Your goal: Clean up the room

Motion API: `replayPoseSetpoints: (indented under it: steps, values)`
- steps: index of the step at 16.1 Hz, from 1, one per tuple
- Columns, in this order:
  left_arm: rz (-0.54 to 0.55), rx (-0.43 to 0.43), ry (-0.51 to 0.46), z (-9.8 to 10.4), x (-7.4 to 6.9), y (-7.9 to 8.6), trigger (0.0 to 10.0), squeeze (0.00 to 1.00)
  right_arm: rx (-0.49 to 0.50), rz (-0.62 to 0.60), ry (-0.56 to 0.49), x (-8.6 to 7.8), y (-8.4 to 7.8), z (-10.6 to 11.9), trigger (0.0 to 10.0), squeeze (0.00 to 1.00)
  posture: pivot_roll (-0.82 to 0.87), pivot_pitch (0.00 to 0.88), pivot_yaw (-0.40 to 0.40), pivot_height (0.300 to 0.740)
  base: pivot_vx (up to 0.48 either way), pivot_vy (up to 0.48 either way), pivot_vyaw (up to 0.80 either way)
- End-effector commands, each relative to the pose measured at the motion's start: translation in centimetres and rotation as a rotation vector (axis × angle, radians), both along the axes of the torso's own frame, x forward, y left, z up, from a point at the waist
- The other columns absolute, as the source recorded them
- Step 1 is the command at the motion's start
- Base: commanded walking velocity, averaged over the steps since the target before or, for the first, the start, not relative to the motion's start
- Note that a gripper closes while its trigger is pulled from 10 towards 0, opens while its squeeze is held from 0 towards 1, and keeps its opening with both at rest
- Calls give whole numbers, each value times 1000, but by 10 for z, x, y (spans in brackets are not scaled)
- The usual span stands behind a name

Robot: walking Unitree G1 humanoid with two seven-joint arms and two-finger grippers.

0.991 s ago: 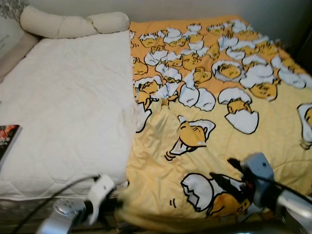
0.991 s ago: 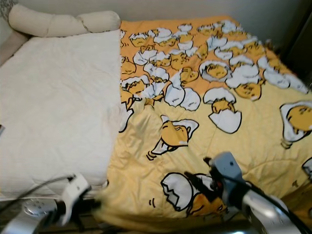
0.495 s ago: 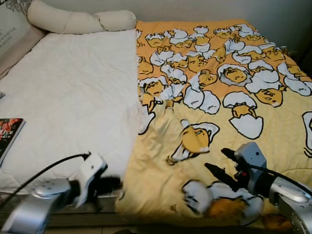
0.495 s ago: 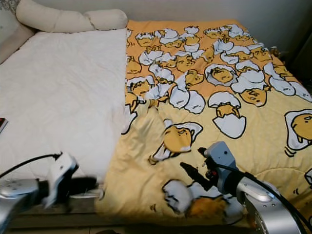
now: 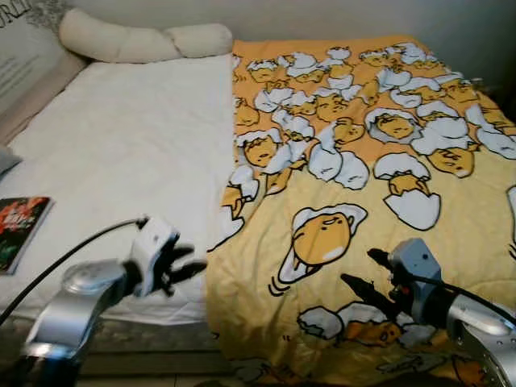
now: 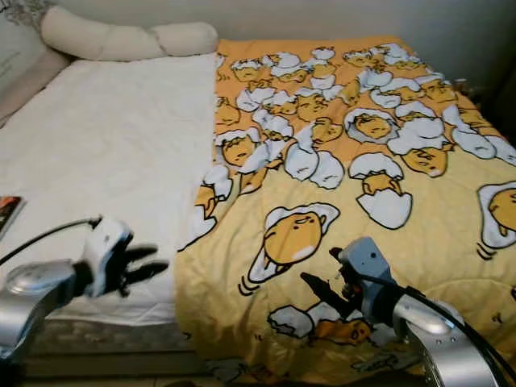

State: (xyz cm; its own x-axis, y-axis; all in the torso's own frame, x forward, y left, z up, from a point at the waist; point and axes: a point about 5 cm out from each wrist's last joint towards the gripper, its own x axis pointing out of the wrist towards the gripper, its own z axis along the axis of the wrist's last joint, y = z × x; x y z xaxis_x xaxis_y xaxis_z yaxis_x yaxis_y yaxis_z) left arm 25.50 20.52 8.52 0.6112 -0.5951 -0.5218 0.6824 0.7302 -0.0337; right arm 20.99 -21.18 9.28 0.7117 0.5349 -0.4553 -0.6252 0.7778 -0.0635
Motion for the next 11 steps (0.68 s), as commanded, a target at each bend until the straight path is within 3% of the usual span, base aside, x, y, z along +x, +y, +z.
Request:
replayPoseSetpoints:
  steps: [1,3,7,11]
  values:
    - [64,33,-8,-10,5,3,10000,1000,2,-2,-12,3,2,1,10000,0,-79,0,63,740,0,0,0]
    - [179,21,-31,-25,19,-2,10000,1000,21,-23,-21,6,6,3,10000,0,-85,0,62,740,0,0,0]
    - [244,0,-35,-44,34,-13,10000,1000,42,-32,-28,9,14,2,10000,0,-96,2,65,740,0,0,0]
    - [277,19,11,-60,42,-13,10000,1000,66,71,-7,8,17,13,10000,0,-116,95,83,740,0,0,0]
